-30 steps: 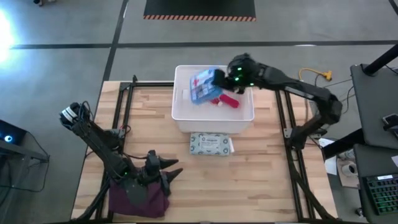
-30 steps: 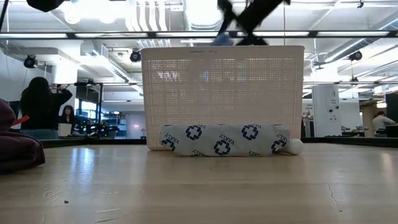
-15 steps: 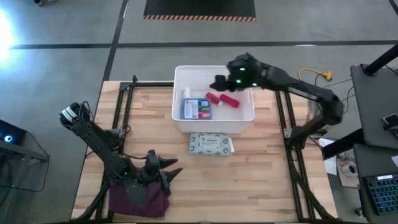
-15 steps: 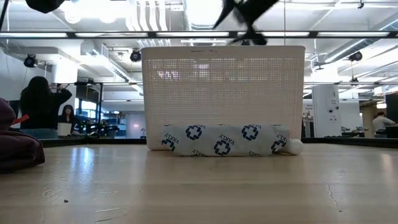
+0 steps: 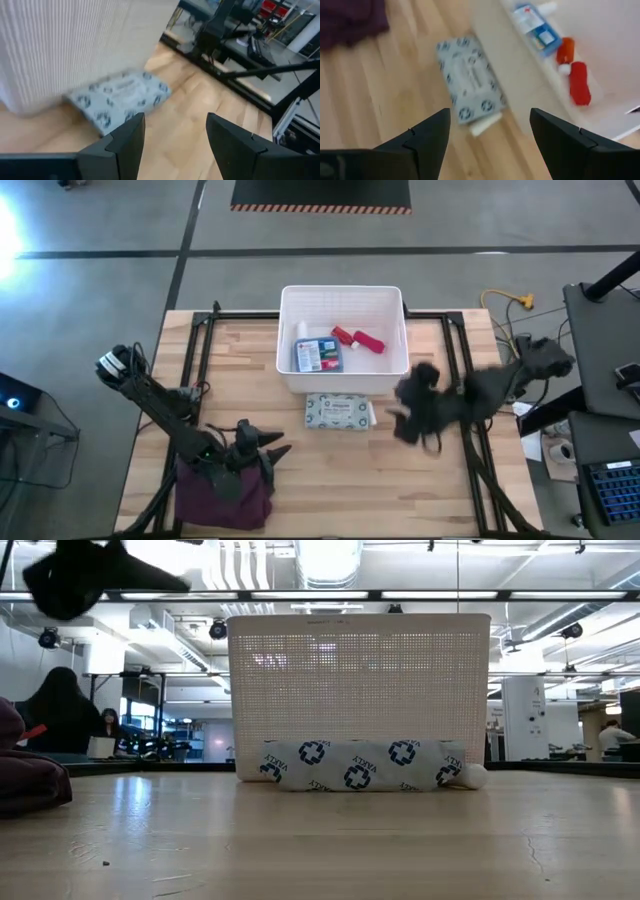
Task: Pick & place medical supplies in basket/bin
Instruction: Put the white rolled gauze into the white bin, then put the white mailer bag into the white bin
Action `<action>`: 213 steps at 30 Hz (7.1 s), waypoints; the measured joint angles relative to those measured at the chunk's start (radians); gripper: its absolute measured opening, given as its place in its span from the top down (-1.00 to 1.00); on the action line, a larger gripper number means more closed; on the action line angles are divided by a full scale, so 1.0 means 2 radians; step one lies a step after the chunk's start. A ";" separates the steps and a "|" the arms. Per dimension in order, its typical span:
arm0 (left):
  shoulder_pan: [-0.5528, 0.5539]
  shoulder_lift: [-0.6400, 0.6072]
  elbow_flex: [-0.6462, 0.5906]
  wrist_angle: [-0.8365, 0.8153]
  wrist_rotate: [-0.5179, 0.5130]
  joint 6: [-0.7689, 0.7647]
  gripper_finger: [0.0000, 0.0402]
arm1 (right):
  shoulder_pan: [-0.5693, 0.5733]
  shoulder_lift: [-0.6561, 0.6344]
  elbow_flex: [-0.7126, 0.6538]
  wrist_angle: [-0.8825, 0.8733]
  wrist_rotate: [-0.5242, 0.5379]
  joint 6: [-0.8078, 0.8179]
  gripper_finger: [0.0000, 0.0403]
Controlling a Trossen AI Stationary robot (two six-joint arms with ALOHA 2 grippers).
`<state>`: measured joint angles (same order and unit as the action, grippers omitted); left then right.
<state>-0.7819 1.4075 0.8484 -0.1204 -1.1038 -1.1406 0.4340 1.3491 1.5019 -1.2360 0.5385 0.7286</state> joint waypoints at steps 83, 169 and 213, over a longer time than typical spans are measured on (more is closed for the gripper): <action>0.070 0.000 -0.088 0.047 0.103 -0.194 0.03 | -0.095 0.228 -0.168 0.280 -0.080 0.471 0.02; 0.164 -0.044 -0.118 -0.156 0.209 -0.261 0.03 | -0.116 0.112 -0.053 0.203 -0.132 -0.145 -0.15; 0.234 0.006 -0.131 0.200 0.334 0.036 0.03 | -0.067 0.271 -0.166 0.416 -0.082 0.303 0.94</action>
<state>-0.3143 1.4197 0.5863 0.2791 -0.4351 -1.0679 0.3006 1.8921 1.1699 -0.4048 0.3745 1.3346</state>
